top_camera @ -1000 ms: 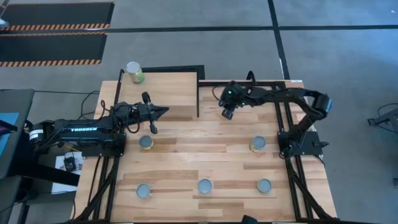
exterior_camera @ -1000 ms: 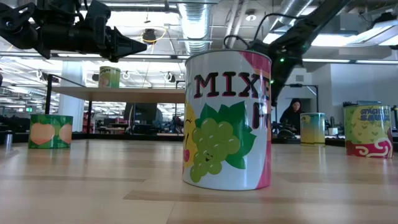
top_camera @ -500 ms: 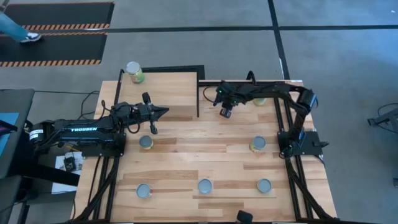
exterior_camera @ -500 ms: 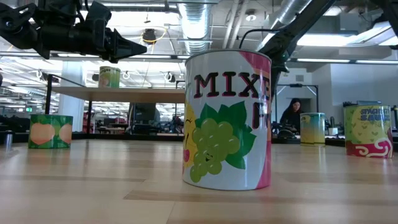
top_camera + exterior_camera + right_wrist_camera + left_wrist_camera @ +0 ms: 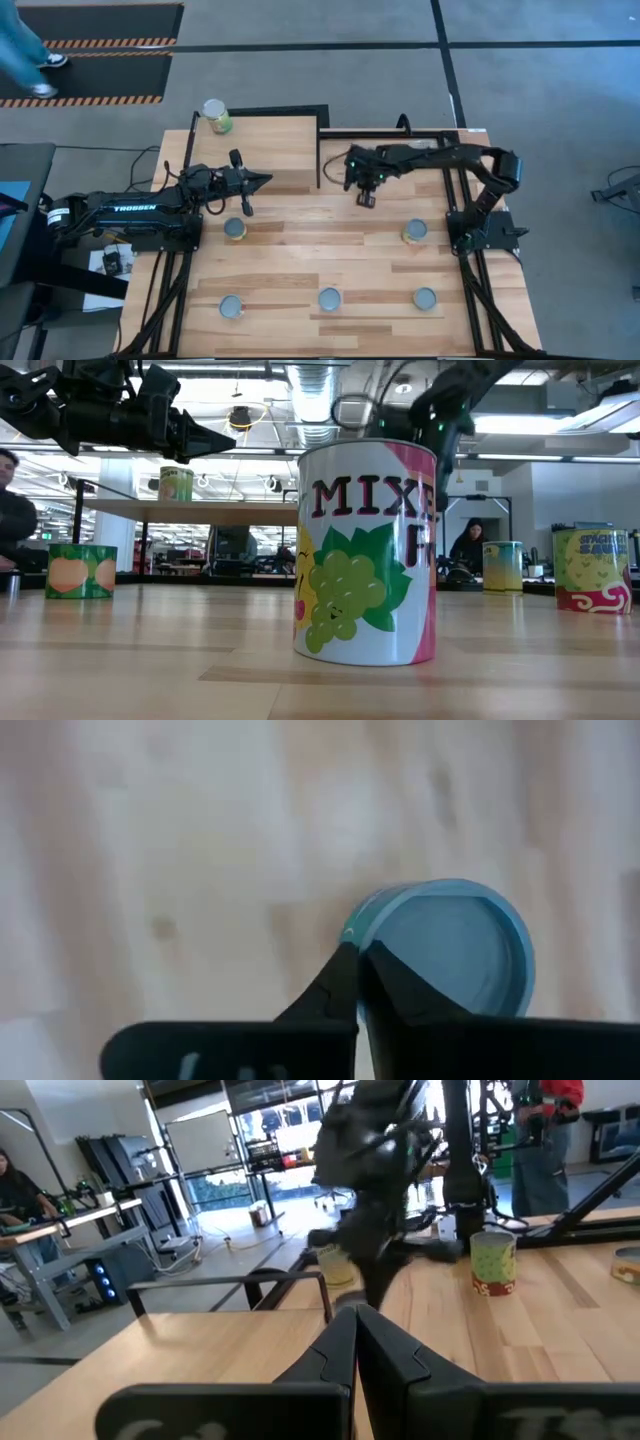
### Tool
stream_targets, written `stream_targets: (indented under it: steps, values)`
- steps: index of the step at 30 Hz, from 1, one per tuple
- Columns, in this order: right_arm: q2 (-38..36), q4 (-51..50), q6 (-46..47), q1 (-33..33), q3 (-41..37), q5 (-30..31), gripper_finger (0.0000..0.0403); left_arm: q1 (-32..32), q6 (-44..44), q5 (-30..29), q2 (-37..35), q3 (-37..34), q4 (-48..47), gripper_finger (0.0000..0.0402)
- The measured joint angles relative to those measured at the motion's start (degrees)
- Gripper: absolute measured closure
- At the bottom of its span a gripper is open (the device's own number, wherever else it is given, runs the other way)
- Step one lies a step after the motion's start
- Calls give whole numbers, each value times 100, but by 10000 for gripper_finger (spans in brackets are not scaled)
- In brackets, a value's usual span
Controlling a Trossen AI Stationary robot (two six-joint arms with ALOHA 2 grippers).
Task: Pick and place cans onto a shelf
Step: Put the canned tuna on the shelf
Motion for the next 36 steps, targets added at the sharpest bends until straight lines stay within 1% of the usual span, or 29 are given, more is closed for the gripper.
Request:
stream_targets:
  steps: [2,5,9,11,16,20,24,27,31,33,36]
  values:
    - [-86,50,167,376,-9,-129,392,0,0,-2,-1,0,-22,400]
    - [-85,399,334,956,-2,-256,397,0,0,0,0,0,-84,400]
    - [258,1235,434,1597,-6,-322,394,1,-2,4,0,0,-155,400]
    - [559,1703,449,1826,162,-408,394,2,-2,73,-1,0,-169,400]
    - [1366,1685,268,2044,941,-395,396,-6,-6,251,0,0,-269,400]
    - [1998,1430,-39,2038,1645,-377,394,-21,-45,251,0,-2,-385,400]
    - [2430,1095,-224,2024,2249,-358,391,-50,-72,254,0,-2,-475,400]
    - [2636,930,-225,2029,2566,-356,377,-96,-70,254,0,0,-527,400]
    - [2656,828,-327,2084,2720,-240,334,-161,-68,267,0,-2,-678,400]
    - [2557,776,-327,2132,2750,-41,309,-204,-68,277,0,-2,-752,400]
    - [2184,675,-373,2203,2756,-17,276,-307,-69,453,0,-2,-774,400]
